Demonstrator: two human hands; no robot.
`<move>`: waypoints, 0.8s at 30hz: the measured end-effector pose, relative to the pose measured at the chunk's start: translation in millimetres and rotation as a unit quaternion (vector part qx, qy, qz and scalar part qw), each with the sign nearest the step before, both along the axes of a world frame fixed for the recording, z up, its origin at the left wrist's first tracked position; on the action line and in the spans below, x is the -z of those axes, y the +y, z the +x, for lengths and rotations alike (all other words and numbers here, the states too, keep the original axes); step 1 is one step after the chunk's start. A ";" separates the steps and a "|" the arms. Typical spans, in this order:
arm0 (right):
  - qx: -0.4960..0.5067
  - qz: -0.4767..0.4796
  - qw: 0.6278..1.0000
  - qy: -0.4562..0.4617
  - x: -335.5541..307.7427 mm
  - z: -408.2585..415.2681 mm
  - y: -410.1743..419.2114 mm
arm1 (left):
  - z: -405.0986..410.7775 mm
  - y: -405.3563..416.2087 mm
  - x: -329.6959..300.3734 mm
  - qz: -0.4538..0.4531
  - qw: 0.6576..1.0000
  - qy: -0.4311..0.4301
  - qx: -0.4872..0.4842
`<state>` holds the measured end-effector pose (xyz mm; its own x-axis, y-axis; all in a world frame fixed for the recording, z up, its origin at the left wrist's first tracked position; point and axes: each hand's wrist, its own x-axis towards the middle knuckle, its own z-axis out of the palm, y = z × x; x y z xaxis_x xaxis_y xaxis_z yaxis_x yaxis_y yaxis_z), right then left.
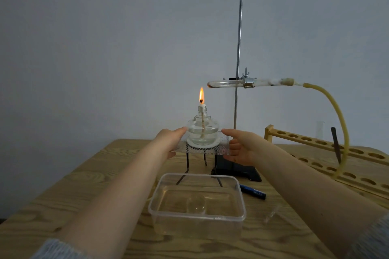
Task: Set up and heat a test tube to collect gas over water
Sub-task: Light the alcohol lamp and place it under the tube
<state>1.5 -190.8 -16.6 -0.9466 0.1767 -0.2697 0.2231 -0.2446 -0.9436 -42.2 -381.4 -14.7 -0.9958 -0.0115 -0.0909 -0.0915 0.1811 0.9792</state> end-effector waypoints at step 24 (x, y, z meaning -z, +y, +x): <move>0.006 -0.082 0.996 -0.021 3.9 -16.3 -5.9 | 4.8 10.2 -5.5 0.183 0.980 -0.079 -0.012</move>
